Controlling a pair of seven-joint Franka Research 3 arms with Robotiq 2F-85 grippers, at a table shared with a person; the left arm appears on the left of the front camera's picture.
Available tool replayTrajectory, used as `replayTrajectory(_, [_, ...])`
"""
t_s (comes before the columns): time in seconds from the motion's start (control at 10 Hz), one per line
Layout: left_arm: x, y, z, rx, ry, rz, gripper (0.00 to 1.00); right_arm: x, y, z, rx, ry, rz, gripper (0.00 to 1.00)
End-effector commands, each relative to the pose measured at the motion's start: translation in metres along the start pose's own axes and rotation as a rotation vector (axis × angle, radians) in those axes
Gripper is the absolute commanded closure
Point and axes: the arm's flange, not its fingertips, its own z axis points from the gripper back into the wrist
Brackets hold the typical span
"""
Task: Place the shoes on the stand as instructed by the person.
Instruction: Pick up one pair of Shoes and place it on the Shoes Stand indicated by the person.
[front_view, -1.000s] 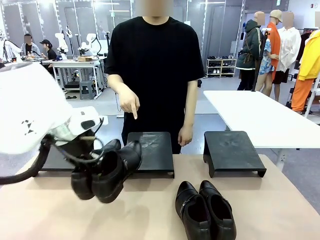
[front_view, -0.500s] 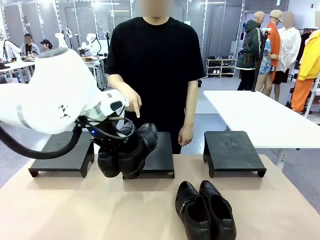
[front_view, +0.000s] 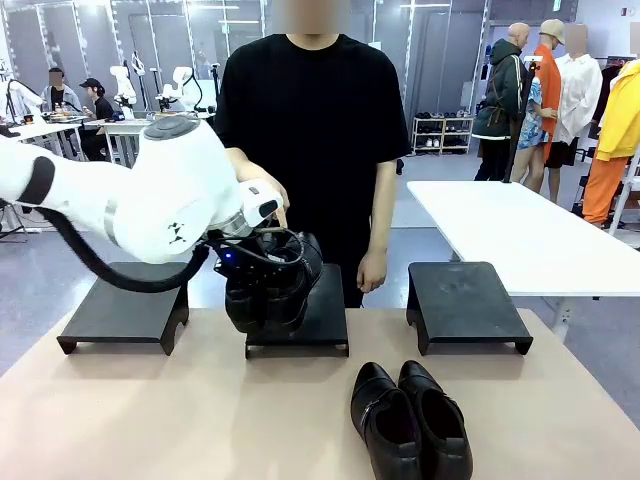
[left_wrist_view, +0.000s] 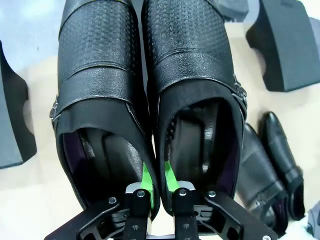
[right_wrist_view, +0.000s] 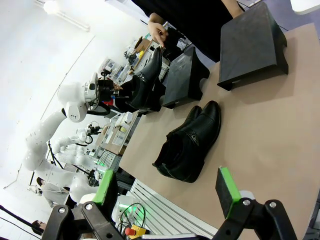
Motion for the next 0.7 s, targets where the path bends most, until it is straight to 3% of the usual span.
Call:
replayTrajectory(0.0, [0.027, -0.022, -0.012, 0.031, -0.064, 0.021, 1.00, 0.000, 0.001, 0.000, 0.009, -0.016, 0.022, 0.00])
replayTrajectory(0.6, [0.045, -0.028, -0.054, 0.057, -0.063, 0.066, 1.00, 0.000, 0.001, 0.000, 0.009, -0.016, 0.022, 0.00])
